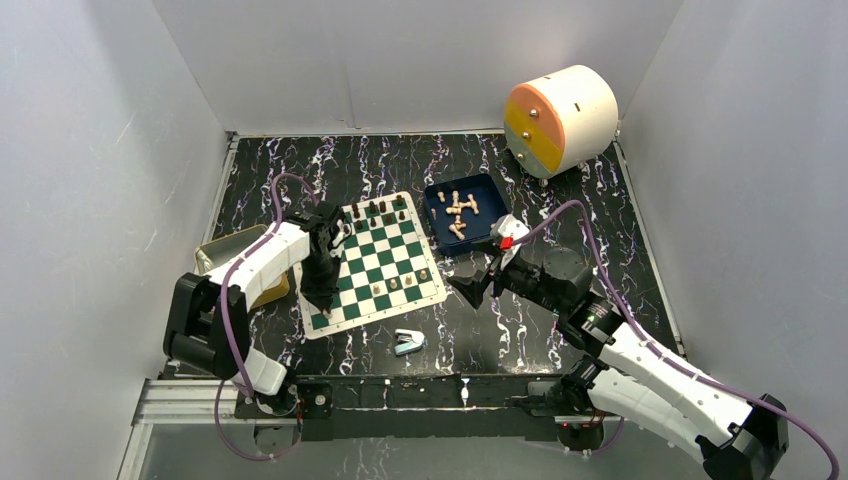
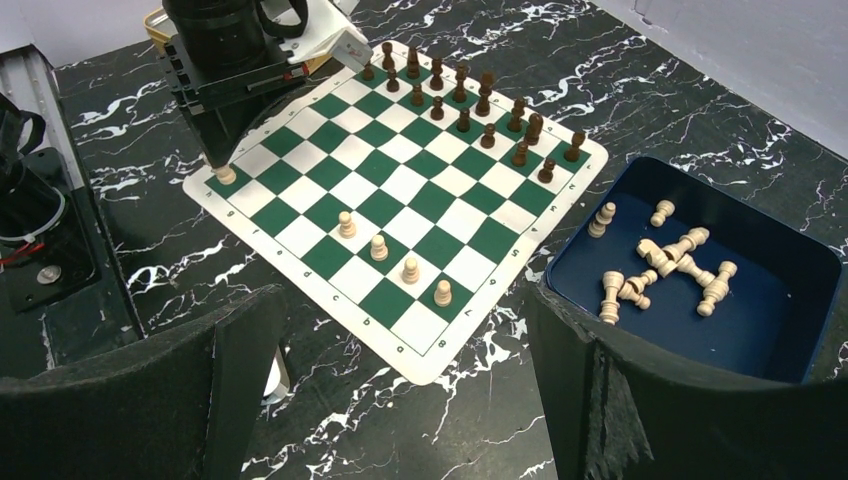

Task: Set up the chess pieces on the board
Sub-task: Place the chess piece on the chessboard.

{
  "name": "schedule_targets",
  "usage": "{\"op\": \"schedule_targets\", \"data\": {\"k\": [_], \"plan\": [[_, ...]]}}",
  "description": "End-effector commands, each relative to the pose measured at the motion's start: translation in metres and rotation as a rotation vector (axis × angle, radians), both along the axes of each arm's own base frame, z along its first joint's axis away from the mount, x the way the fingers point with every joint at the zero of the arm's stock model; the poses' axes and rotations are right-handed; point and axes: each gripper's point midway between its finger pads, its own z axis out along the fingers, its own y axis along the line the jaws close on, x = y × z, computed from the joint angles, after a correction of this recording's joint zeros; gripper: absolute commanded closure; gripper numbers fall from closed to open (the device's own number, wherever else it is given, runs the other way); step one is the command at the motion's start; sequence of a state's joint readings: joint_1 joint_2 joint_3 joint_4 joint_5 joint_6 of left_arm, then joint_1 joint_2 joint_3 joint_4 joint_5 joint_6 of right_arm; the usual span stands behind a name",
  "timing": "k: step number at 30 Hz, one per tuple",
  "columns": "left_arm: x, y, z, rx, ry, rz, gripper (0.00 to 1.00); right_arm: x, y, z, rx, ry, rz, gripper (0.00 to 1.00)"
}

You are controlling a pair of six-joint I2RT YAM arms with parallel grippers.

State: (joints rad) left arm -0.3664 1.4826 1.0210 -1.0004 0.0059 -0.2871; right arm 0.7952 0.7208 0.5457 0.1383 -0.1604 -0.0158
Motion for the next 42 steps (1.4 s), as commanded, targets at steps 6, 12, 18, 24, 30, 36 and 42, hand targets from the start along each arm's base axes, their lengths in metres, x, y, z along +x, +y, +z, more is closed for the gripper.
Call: {"op": "schedule_targets", "data": {"k": [6, 12, 18, 24, 30, 36, 42], "plan": [[-0.006, -0.008, -0.014, -0.048, 0.054, -0.005, 1.00, 0.002, 0.002, 0.013, 0.040, -0.030, -0.008, 0.01], [-0.004, -0.010, -0.021, -0.055, 0.066, -0.012, 1.00, 0.005, 0.004, 0.010, 0.041, 0.011, -0.024, 0.01], [-0.004, -0.008, -0.025, -0.042, 0.070, -0.014, 1.00, 0.006, 0.008, 0.009, 0.039, 0.028, -0.010, 0.01], [-0.002, -0.004, -0.028, -0.019, 0.068, -0.015, 1.00, 0.005, 0.007, 0.010, 0.042, 0.028, -0.011, 0.01], [-0.002, -0.004, -0.033, -0.013, 0.068, -0.015, 1.00, 0.004, 0.006, 0.009, 0.045, 0.028, -0.014, 0.01], [0.002, -0.007, -0.034, -0.028, 0.054, -0.015, 0.98, 0.003, 0.007, 0.009, 0.053, 0.013, -0.001, 0.01], [0.002, -0.008, -0.033, -0.032, 0.060, -0.018, 1.00, 0.003, 0.009, 0.005, 0.045, 0.030, 0.005, 0.01]]}}
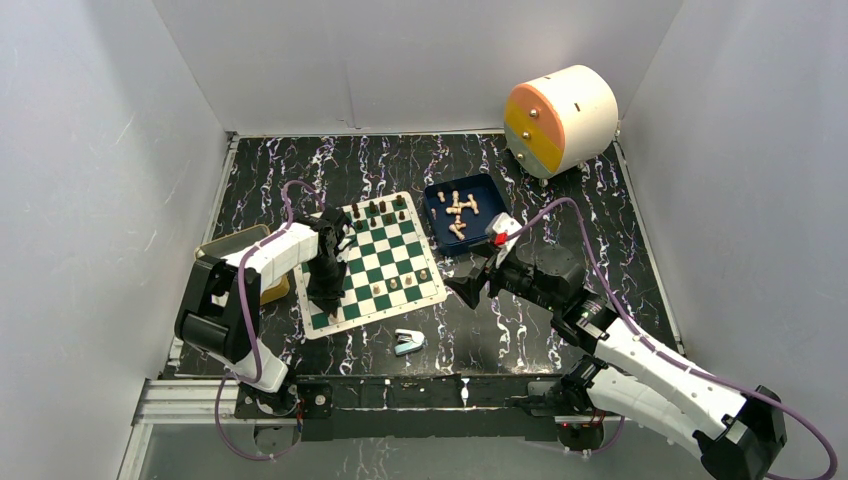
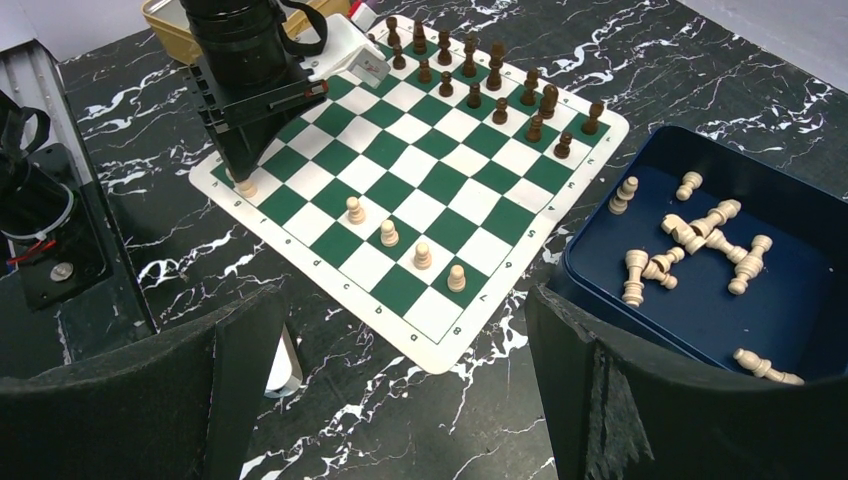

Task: Set up the chess pieces on the board
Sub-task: Place the chess piece on the chessboard.

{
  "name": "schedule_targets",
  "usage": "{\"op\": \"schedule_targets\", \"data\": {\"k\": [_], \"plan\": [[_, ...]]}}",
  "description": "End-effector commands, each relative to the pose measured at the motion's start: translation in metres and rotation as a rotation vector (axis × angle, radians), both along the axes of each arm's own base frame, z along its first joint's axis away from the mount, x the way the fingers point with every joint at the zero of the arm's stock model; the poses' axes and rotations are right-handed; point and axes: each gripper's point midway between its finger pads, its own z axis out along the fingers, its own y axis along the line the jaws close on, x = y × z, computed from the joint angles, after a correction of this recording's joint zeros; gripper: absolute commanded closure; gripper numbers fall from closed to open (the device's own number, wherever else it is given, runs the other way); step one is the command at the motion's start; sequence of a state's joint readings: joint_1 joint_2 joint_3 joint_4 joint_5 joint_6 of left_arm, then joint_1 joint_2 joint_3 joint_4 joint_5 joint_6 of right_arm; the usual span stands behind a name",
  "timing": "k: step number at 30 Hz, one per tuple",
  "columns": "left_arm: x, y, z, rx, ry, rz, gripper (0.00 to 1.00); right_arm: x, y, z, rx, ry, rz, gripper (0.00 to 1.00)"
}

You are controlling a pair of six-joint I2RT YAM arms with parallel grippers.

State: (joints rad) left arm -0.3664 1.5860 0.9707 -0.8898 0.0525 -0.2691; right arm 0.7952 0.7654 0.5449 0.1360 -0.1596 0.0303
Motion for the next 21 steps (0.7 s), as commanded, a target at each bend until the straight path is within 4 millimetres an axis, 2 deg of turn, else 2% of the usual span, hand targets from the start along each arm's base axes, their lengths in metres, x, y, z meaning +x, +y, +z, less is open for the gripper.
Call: {"op": "schedule_targets", "data": {"k": [1, 6, 21], "plan": [[0.002, 0.000, 0.003, -0.005, -0.003, -0.001, 1.00, 0.001, 0.005, 0.020, 0.057, -0.043, 0.009, 0.01], [0.009, -0.002, 0.012, -0.009, -0.014, -0.003, 1.00, 0.002, 0.007, 0.020, 0.053, -0.048, 0.015, 0.01], [0.001, 0.000, 0.001, 0.006, 0.035, -0.003, 0.99, 0.002, 0.007, 0.023, 0.054, -0.055, 0.018, 0.01]]}}
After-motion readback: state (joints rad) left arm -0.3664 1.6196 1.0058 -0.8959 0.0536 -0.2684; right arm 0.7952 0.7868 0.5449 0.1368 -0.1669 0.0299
